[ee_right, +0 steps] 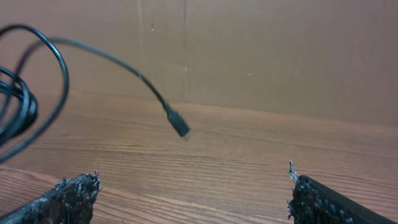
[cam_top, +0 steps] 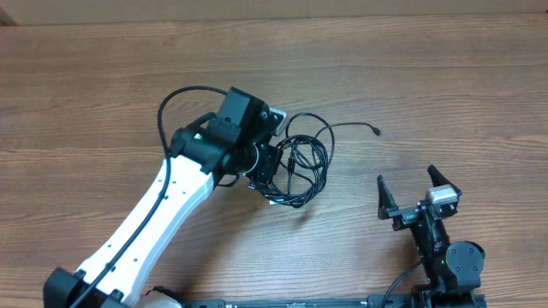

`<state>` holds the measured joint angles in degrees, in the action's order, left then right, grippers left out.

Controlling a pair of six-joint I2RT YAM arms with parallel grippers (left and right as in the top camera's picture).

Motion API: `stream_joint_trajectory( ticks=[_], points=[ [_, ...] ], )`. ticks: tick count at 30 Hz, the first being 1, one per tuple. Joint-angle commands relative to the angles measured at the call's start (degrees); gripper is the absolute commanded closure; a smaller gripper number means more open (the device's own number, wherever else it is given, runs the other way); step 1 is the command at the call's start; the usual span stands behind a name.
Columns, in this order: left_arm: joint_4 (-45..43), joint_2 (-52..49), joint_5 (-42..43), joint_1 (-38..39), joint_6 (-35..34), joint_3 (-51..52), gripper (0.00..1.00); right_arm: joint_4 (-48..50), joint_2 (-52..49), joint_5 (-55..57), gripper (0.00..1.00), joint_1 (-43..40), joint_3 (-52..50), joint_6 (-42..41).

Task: Untangle cables
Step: 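Lower the left gripper and grasp the black cable bundle, then lift the bundle with the left gripper toward the right gripper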

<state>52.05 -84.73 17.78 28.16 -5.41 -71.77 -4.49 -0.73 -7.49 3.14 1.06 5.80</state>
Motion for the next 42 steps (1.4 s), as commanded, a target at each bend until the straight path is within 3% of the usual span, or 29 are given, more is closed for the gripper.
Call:
stream_joint_trajectory(
  ticks=[1, 15, 25, 29, 30, 32, 37, 42],
  points=[
    [1.7, 2.47, 3.5, 0.52, 5.22, -1.57, 0.96, 0.28, 0.57, 0.11, 0.0, 0.35, -0.61, 0.07],
    [10.56, 2.47, 2.56, 0.52, 7.26, -1.57, 0.96, -0.2, 0.57, 6.19, 0.0, 0.33, -0.59, 1.99],
    [9.05, 2.47, 3.58, 0.48, 10.38, -1.57, 0.96, 0.59, 0.57, 2.64, 0.0, 0.35, -0.59, 1.66],
    [9.38, 2.47, 9.35, 0.48, 18.91, -1.57, 0.96, 1.27, 0.57, -10.27, 0.0, 0.35, -0.59, -8.61],
    [9.29, 2.47, 11.98, 0.48, 22.25, -1.57, 0.96, 1.46, 0.57, -12.74, 0.0, 0.35, -0.59, -16.15],
    [9.01, 2.47, 13.0, 0.48, 23.06, -1.57, 0.96, 2.62, 0.57, -13.7, 0.0, 0.35, -0.57, -20.68],
    [8.52, 2.47, 12.98, 0.48, 23.04, -1.57, 0.96, 2.95, 0.57, -17.86, 0.0, 0.35, 3.52, -21.03],
    [5.7, 2.47, 12.98, 0.48, 22.99, -1.57, 0.96, -6.84, 0.5, -18.03, 0.0, 0.33, 11.85, -20.76]
  ],
)
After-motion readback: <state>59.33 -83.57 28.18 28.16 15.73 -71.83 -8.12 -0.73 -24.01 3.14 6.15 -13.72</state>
